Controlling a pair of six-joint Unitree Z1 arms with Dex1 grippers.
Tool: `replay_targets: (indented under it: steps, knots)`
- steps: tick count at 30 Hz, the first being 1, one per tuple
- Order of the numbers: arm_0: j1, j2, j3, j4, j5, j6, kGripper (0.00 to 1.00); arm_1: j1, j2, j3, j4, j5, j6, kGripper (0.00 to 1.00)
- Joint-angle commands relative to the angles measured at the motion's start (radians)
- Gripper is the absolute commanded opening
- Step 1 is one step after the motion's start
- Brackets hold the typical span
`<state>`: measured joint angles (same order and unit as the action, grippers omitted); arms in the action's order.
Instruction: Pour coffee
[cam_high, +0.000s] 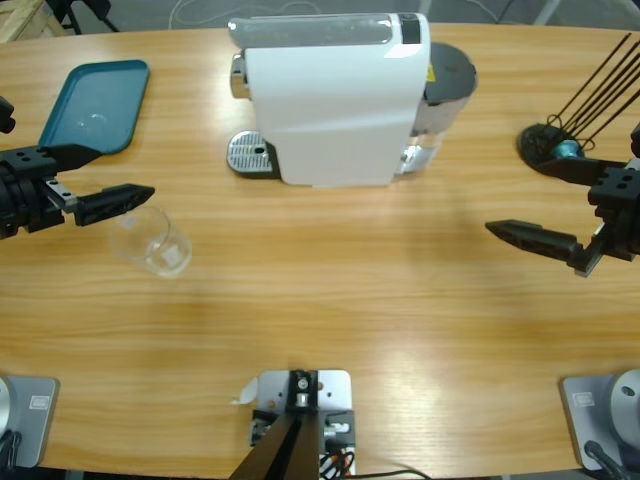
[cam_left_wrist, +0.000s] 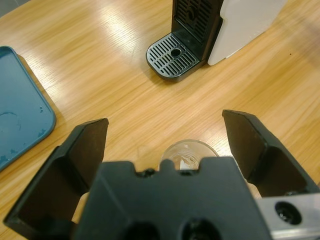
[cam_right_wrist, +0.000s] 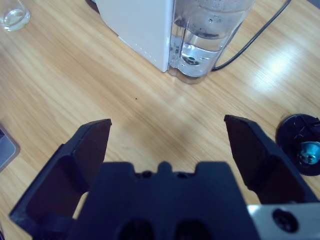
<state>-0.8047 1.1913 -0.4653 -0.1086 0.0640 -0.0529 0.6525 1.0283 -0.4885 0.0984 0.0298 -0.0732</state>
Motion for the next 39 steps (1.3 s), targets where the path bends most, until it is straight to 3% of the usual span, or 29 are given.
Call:
replay_targets:
  steps: [1,12,19,21,24,27,29,33,39]
  knots:
    - [-0.008,0.003,0.037,-0.011,-0.012,0.013,0.987,0.007,-0.02,0.015,0.014,-0.005,-0.012,1.0]
    - [-0.008,-0.055,-0.013,0.006,-0.011,-0.025,0.986,0.007,-0.024,0.015,0.014,-0.004,-0.012,1.0]
    - [-0.008,-0.045,-0.451,0.337,-0.053,-0.15,0.964,0.008,-0.022,0.015,0.014,0.004,-0.013,1.0]
    - [0.039,-0.026,-0.538,0.44,-0.19,-0.253,0.99,0.007,-0.024,0.016,0.014,0.004,-0.013,1.0]
    - [0.198,0.029,-0.517,0.37,-0.52,-0.393,0.985,0.008,-0.028,0.016,0.015,0.004,-0.013,1.0]
    - [0.293,0.125,-0.5,0.242,-0.765,-0.488,0.9,0.008,-0.028,0.016,0.014,0.004,-0.013,1.0]
    - [0.308,0.181,-0.5,0.133,-0.815,-0.581,0.839,0.007,-0.03,0.016,0.014,0.004,-0.013,1.0]
    - [0.365,0.253,-0.486,0.003,-0.856,-0.752,0.839,0.007,-0.035,0.016,0.014,0.006,-0.013,1.0]
    - [0.391,0.343,-0.481,-0.091,-0.873,-0.851,0.839,0.007,-0.041,0.018,0.014,0.007,-0.013,1.0]
